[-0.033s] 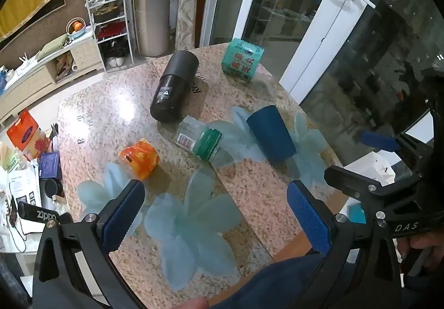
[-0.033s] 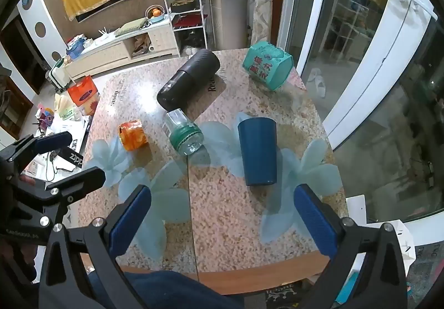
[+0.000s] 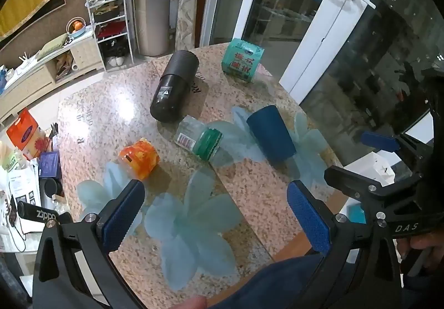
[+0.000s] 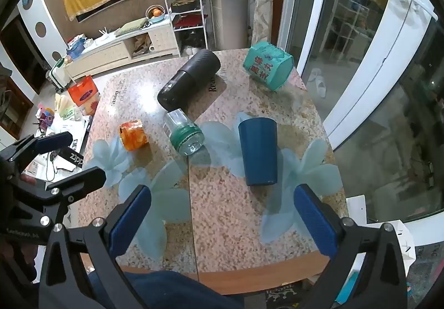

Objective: Flip cup upright

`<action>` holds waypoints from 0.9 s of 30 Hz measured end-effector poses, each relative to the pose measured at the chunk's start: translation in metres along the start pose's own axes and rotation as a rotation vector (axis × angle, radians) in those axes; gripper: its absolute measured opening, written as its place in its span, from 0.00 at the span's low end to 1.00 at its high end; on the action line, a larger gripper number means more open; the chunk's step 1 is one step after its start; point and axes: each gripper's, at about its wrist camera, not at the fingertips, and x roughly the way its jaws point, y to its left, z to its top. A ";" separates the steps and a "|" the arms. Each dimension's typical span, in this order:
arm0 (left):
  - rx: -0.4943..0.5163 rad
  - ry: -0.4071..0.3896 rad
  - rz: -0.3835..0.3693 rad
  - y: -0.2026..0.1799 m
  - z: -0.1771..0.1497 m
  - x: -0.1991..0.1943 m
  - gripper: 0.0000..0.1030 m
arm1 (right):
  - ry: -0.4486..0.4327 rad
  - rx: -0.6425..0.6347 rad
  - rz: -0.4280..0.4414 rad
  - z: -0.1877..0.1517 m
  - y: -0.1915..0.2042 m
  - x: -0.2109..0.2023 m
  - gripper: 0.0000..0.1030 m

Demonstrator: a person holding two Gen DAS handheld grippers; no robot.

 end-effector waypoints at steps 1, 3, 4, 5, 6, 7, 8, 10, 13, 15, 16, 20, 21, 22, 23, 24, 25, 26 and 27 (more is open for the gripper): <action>0.001 0.000 0.000 0.000 0.000 0.000 1.00 | -0.001 -0.001 -0.002 0.000 0.000 0.000 1.00; 0.005 0.000 0.001 0.000 0.000 0.000 1.00 | 0.007 -0.008 -0.015 0.000 0.000 0.001 1.00; -0.008 0.001 -0.010 0.001 0.000 0.000 1.00 | 0.010 -0.010 -0.014 0.001 0.001 0.001 1.00; -0.007 0.002 -0.008 0.002 0.000 0.000 1.00 | 0.009 -0.010 -0.015 0.000 0.001 0.001 1.00; -0.008 0.003 -0.006 0.001 0.000 0.000 1.00 | 0.008 -0.009 -0.014 0.000 0.001 0.001 1.00; -0.007 0.003 -0.004 0.001 0.000 0.000 1.00 | 0.008 -0.007 -0.012 0.000 0.000 0.001 1.00; -0.007 0.003 -0.003 0.000 0.000 0.000 1.00 | 0.008 -0.008 -0.012 0.000 0.001 0.000 1.00; -0.005 0.004 0.000 0.000 0.000 0.000 1.00 | 0.008 -0.008 -0.013 0.001 0.000 0.001 1.00; -0.004 0.003 0.002 0.000 0.000 0.000 1.00 | 0.008 -0.008 -0.014 -0.002 0.002 0.001 1.00; -0.003 0.003 0.004 0.000 0.000 0.000 1.00 | 0.006 -0.008 -0.014 -0.002 0.002 0.001 1.00; -0.002 0.003 0.005 -0.001 0.000 0.000 1.00 | 0.008 -0.009 -0.014 -0.001 0.001 0.001 1.00; 0.006 -0.002 0.015 0.005 -0.001 -0.001 1.00 | 0.008 -0.009 -0.014 -0.001 0.001 0.001 1.00; 0.008 -0.002 0.016 0.005 -0.001 0.000 1.00 | 0.008 -0.009 -0.015 -0.001 0.002 0.001 1.00; 0.009 0.000 0.017 0.005 0.000 0.000 1.00 | 0.009 -0.009 -0.016 -0.001 0.003 0.001 1.00; 0.008 -0.002 0.017 0.005 0.000 0.000 1.00 | 0.010 -0.009 -0.016 -0.003 0.003 0.001 1.00; 0.008 -0.002 0.018 0.007 -0.001 0.000 1.00 | 0.010 -0.008 -0.016 -0.002 0.003 0.001 1.00; 0.008 -0.001 0.019 0.007 -0.001 0.000 1.00 | 0.011 -0.005 -0.015 -0.003 0.000 0.003 1.00; 0.009 -0.002 0.020 0.007 -0.001 0.000 1.00 | 0.013 -0.004 -0.015 -0.003 0.000 0.003 1.00; 0.009 -0.002 0.020 0.007 -0.001 0.000 1.00 | 0.012 -0.004 -0.015 -0.003 0.000 0.003 1.00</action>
